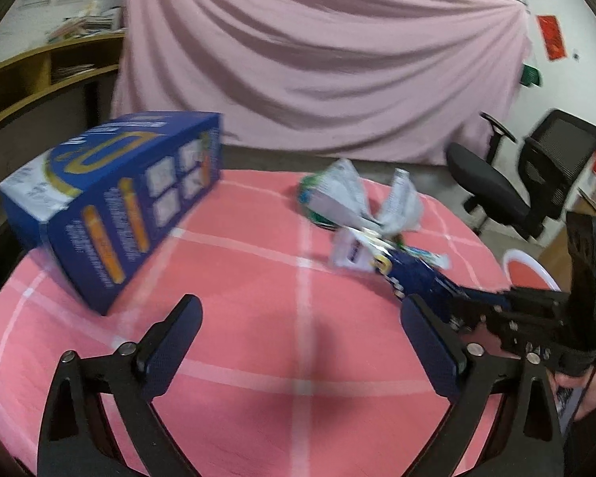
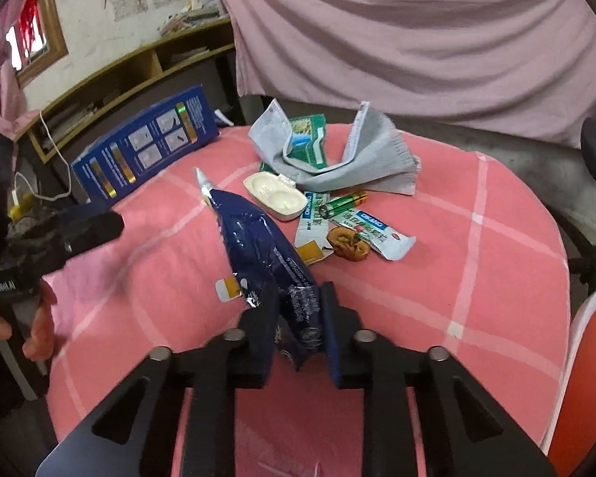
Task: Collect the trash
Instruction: 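Grasp the blue snack wrapper with the right tool while the left tool grasps the orange packet, then carry both items over the bucket and open both tools to release them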
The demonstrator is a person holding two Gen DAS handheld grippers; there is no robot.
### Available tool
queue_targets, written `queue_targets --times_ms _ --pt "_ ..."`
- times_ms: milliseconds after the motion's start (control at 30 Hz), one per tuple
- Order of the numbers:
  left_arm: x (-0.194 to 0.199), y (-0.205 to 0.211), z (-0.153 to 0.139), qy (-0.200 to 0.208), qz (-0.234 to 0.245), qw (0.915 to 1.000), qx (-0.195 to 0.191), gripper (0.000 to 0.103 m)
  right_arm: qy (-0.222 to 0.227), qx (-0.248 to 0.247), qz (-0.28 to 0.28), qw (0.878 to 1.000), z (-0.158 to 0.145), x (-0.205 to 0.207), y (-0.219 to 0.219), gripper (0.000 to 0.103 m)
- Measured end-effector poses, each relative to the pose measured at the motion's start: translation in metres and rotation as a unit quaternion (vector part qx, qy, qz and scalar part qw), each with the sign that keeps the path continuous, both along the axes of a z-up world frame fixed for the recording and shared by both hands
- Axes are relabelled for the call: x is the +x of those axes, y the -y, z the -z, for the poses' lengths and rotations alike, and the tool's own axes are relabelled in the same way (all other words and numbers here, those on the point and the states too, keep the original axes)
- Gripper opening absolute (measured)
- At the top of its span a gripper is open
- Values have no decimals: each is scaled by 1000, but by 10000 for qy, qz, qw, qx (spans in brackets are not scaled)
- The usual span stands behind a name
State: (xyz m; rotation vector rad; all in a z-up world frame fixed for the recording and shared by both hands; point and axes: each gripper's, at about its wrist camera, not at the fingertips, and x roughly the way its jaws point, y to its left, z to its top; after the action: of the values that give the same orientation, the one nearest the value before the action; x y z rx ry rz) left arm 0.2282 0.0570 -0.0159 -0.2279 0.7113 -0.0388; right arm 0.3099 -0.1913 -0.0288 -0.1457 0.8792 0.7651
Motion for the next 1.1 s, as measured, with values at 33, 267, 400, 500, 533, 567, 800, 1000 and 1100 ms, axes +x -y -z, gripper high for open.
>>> queue_targets --times_ms 33,267,400,500,533,567,800,1000,1100 --pt "2 5 1 -36 129 9999 -7 95 18 15 39 10000 0 0 -2 11" --pt "30 43 7 -555 1040 9930 39 67 476 226 382 9979 -12 -8 13 7" --pt "49 59 7 -755 1311 9885 60 62 682 338 537 9957 -19 -11 23 7" --pt "63 72 5 -892 1448 9852 233 49 750 452 677 9939 -21 -10 30 7" --pt "69 77 6 -963 1473 9838 344 46 756 474 707 9935 -22 -10 32 7" --pt "73 81 7 -994 1474 9832 425 44 762 501 757 9930 -22 -10 35 7" --pt "81 98 14 -1120 1433 9791 906 19 805 676 1055 9888 -27 -8 58 7" --pt "71 97 14 -1010 1178 9855 689 11 934 817 1289 9839 -31 -13 71 7" --pt "55 92 6 -760 1033 9905 486 11 1081 947 1445 9790 -35 -20 81 7"
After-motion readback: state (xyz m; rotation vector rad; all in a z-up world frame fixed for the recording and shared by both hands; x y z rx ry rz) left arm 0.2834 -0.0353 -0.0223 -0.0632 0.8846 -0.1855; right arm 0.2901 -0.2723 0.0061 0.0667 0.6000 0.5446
